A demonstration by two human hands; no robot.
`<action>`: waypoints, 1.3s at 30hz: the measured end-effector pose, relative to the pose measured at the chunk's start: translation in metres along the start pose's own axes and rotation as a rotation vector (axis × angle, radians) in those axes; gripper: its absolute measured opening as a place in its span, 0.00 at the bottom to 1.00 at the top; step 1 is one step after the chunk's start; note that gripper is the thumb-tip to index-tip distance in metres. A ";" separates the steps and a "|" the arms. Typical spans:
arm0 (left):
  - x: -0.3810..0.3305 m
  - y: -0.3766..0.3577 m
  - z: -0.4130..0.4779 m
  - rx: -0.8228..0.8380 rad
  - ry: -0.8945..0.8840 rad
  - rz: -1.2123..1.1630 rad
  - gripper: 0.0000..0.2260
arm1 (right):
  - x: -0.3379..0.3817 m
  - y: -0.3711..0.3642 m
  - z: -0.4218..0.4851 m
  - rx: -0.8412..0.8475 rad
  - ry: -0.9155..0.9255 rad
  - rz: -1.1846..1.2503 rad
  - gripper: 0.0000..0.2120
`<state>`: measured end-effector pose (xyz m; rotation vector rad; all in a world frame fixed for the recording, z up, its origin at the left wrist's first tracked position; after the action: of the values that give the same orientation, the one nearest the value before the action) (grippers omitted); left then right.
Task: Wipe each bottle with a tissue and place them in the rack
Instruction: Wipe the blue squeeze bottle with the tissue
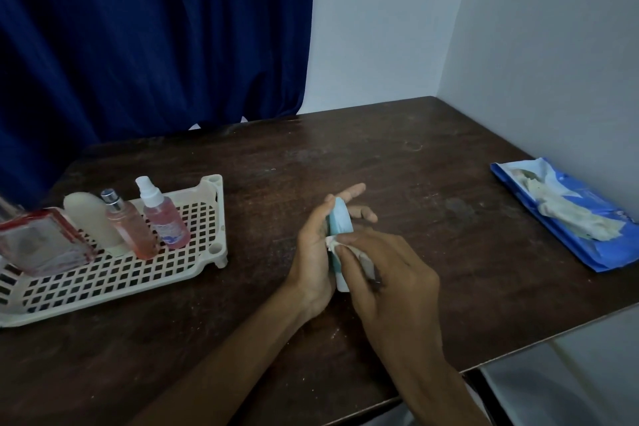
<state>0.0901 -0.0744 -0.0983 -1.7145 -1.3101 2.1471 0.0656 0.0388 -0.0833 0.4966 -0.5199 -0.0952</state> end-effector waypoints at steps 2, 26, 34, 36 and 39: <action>0.000 0.002 0.002 -0.010 0.023 -0.060 0.23 | -0.001 0.002 0.002 0.023 -0.088 0.102 0.07; -0.005 0.007 0.009 -0.079 -0.043 0.027 0.25 | -0.006 -0.006 0.009 0.097 -0.002 -0.037 0.05; -0.008 0.007 0.010 -0.087 -0.081 -0.039 0.25 | -0.004 -0.006 -0.003 0.172 0.042 -0.028 0.05; -0.007 0.008 0.011 -0.078 -0.077 -0.042 0.25 | -0.007 -0.007 0.001 0.138 0.016 -0.027 0.05; -0.004 0.010 0.009 -0.074 -0.068 -0.037 0.25 | -0.004 -0.010 0.003 0.134 0.021 -0.054 0.04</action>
<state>0.0886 -0.0881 -0.1020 -1.6422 -1.4446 2.1813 0.0609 0.0293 -0.0877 0.6422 -0.4944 -0.1066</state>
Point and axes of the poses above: each hand's wrist, its own z-axis towards the middle knuckle, its own y-axis out of the back of the hand, x = y × z, the point moved 3 cm from there along z, towards the middle knuckle, and after that the axes turned 12 degrees about -z, right-handed, at the moved point
